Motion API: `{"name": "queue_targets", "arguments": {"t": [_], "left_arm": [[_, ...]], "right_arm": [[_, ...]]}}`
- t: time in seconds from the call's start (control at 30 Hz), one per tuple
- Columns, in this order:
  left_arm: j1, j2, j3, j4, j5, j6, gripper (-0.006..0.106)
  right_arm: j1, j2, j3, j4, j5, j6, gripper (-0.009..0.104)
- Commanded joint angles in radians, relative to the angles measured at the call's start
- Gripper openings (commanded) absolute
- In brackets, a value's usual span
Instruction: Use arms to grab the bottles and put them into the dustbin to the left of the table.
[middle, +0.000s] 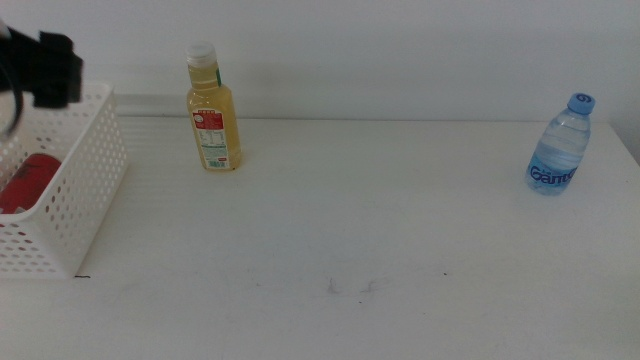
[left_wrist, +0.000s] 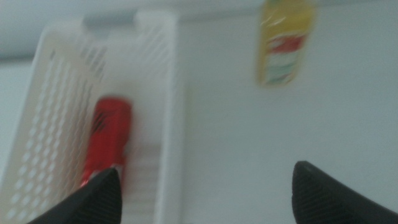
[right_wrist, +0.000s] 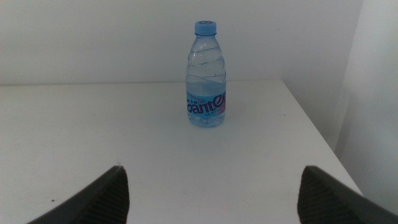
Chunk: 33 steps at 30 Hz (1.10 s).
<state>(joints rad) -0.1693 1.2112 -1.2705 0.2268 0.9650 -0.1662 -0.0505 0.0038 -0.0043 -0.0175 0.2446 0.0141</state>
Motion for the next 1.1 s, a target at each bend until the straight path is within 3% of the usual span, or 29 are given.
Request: {"name": "queue_targets", "arguments": {"t": [0.0,0.2,0.33,0.43,0.67,0.87,1.07], "left_arm": [[-0.089,-0.103,0.127,0.096,-0.125,-0.115,0.094],[-0.157,-0.263,0.492,0.285,-0.604,-0.264,0.094],[-0.079,-0.257,0.713,0.397,-0.987,-0.386,0.094],[0.009,-0.215,0.812,0.401,-1.208,-0.383,0.094],[0.123,0.02,0.869,0.39,-1.567,-0.245,0.094],[0.128,0.313,0.867,0.215,-1.888,-0.095,0.094],[0.128,0.556,0.784,0.119,-2.087,0.005,0.094]], "right_arm": [[-0.008,-0.004,0.004,-0.003,-0.006,-0.007,0.088],[-0.008,-0.004,0.004,-0.003,-0.006,-0.007,0.088],[-0.008,-0.004,0.004,-0.003,-0.006,-0.007,0.088],[-0.008,-0.004,0.004,-0.003,-0.006,-0.007,0.088],[-0.008,-0.004,0.004,-0.003,-0.006,-0.007,0.088],[-0.008,-0.004,0.004,-0.003,-0.006,-0.007,0.088],[-0.008,-0.004,0.004,-0.003,-0.006,-0.007,0.088]]}}
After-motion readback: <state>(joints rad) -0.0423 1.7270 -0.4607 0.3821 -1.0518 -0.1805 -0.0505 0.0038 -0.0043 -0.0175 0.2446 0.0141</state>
